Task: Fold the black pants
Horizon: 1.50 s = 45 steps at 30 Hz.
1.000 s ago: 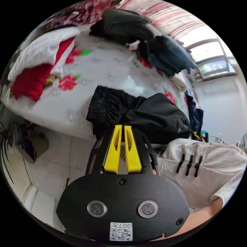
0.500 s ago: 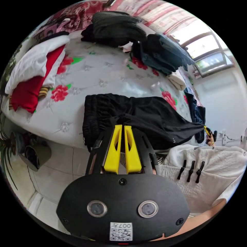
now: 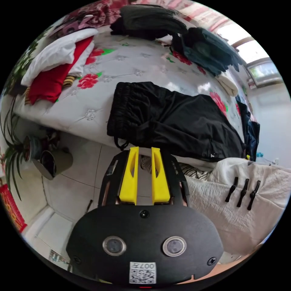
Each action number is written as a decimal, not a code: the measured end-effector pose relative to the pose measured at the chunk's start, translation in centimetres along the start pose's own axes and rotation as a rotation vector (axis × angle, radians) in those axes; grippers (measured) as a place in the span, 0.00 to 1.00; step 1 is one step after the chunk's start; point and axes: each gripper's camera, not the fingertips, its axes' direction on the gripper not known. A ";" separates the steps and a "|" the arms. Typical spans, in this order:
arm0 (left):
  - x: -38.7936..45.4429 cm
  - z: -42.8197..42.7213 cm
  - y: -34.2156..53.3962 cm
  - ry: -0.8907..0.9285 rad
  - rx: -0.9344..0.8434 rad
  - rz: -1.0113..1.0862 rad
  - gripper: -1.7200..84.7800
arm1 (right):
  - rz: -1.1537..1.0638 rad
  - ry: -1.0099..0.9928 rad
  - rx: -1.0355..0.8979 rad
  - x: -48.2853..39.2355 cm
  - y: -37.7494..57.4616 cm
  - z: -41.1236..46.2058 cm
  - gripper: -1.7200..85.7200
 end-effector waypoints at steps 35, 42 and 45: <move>11.8 10.7 -7.1 0.100 0.014 0.004 0.05 | -0.948 -0.068 -0.438 -35.9 4.6 31.3 0.12; 13.8 11.6 -7.9 0.074 -0.045 0.080 0.01 | -1.151 0.128 -0.612 -40.4 10.1 42.9 0.06; 14.5 11.7 -8.1 0.029 -0.064 0.104 0.01 | -1.237 0.127 -0.564 -40.7 11.8 41.3 0.03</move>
